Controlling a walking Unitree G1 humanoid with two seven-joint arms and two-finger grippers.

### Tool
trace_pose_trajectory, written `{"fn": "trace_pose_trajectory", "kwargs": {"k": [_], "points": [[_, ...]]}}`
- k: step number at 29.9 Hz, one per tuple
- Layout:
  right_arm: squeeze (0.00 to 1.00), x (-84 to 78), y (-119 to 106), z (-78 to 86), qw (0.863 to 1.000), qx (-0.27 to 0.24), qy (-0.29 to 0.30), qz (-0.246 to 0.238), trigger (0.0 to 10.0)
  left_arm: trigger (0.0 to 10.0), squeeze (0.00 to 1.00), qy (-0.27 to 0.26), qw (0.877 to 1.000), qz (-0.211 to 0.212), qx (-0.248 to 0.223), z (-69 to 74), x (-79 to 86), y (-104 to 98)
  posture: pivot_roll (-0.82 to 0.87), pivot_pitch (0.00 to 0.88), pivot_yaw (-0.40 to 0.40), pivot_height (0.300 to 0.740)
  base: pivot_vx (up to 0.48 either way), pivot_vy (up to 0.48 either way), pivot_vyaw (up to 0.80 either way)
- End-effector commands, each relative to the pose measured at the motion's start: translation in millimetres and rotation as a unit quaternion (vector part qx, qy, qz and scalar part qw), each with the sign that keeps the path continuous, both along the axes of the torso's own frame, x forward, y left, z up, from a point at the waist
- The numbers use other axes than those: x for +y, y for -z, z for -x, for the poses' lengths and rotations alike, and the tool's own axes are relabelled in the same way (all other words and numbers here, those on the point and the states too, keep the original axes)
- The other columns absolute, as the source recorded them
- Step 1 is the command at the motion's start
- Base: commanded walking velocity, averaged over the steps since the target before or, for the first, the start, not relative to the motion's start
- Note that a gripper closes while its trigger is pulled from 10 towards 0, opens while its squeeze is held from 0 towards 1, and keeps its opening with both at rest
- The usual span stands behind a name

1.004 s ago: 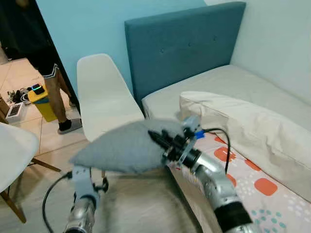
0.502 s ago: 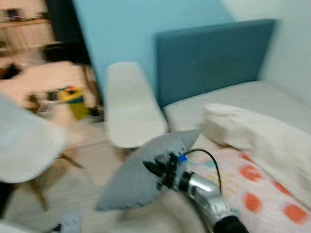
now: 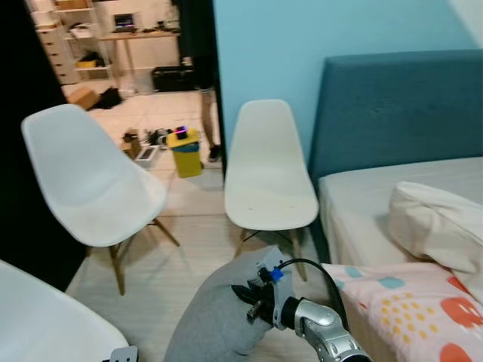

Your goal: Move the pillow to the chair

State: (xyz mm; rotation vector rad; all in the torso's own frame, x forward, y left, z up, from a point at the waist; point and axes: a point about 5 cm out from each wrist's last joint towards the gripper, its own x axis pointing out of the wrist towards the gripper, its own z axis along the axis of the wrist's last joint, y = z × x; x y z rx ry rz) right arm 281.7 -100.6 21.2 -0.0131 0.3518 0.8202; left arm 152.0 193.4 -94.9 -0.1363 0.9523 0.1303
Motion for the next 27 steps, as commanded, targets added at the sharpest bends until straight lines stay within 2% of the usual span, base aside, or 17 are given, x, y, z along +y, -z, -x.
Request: {"fn": "trace_pose_trajectory", "kwargs": {"k": [1, 3, 6, 8, 9, 10, 11, 12, 13, 18, 20, 27], "points": [[0.00, 2.5, -19.7, -15.6, 0.998, -0.058, 0.022, -0.015, 10.0, 10.0, 0.00, 0.003, 0.999, 0.012, -0.040, -20.5, -2.1, -9.1, 0.03, 0.000, 0.040, 0.740, 0.326, 0.000, 0.00], [0.00, 2.2, -29.0, -23.0, 0.996, -0.078, 0.039, -0.025, 10.0, 10.0, 0.00, 0.008, 0.998, 0.021, -0.060, -33.1, -6.4, -14.7, 0.03, 0.000, 0.040, 0.740, 0.347, 0.000, 0.00], [0.00, 3.2, -37.6, -27.2, 0.994, -0.097, 0.041, -0.036, 10.0, 10.0, 0.00, 0.011, 0.997, 0.024, -0.067, -38.5, -8.4, -17.2, 0.03, 0.000, 0.040, 0.740, 0.358, 0.000, 0.00], [0.00, 5.8, -58.0, -35.9, 0.988, -0.137, 0.044, -0.061, 10.0, 10.0, 0.00, 0.018, 0.997, 0.027, -0.076, -46.6, -12.2, -20.8, 0.03, 0.000, 0.048, 0.740, 0.427, 0.000, 0.00], [0.00, 8.7, -75.5, -41.7, 0.981, -0.174, 0.041, -0.072, 10.0, 10.0, 0.00, 0.025, 0.996, 0.029, -0.078, -49.5, -14.8, -22.0, 0.03, 0.000, 0.048, 0.740, 0.480, 0.000, 0.00], [0.00, 8.7, -75.5, -41.7, 0.981, -0.174, 0.041, -0.072, 10.0, 10.0, 0.00, 0.025, 0.996, 0.029, -0.078, -49.5, -14.8, -22.0, 0.03, 0.000, 0.048, 0.740, 0.480, 0.000, 0.00], [0.00, 11.5, -89.3, -45.6, 0.976, -0.201, 0.038, -0.080, 10.0, 10.0, 0.00, 0.030, 0.996, 0.030, -0.077, -49.7, -16.0, -22.0, 0.03, 0.000, 0.053, 0.740, 0.480, 0.000, 0.00], [0.00, 11.5, -89.3, -45.6, 0.976, -0.201, 0.038, -0.080, 10.0, 10.0, 0.00, 0.030, 0.996, 0.030, -0.077, -49.7, -16.0, -22.0, 0.03, 0.000, 0.053, 0.740, 0.480, 0.000, 0.00], [0.00, 13.9, -103.9, -49.4, 0.969, -0.227, 0.037, -0.090, 10.0, 10.0, 0.00, 0.032, 0.996, 0.031, -0.076, -49.2, -16.9, -21.7, 0.02, 0.000, 0.054, 0.740, 0.480, 0.000, 0.00], [0.00, 15.5, -120.6, -54.1, 0.960, -0.261, 0.038, -0.096, 10.0, 10.0, 0.00, 0.035, 0.996, 0.033, -0.075, -48.0, -18.6, -20.9, 0.02, 0.000, 0.053, 0.740, 0.480, 0.000, 0.00], [0.00, 14.9, -136.4, -59.2, 0.952, -0.287, 0.042, -0.101, 10.0, 10.0, 0.00, 0.038, 0.996, 0.035, -0.070, -44.8, -20.0, -19.0, 0.02, 0.000, 0.051, 0.740, 0.480, 0.000, 0.00], [0.00, 9.9, -149.5, -62.6, 0.945, -0.305, 0.055, -0.101, 10.0, 10.0, 0.00, 0.044, 0.997, 0.034, -0.061, -39.1, -21.3, -15.9, 0.02, 0.000, 0.044, 0.740, 0.480, 0.000, 0.00]]}}
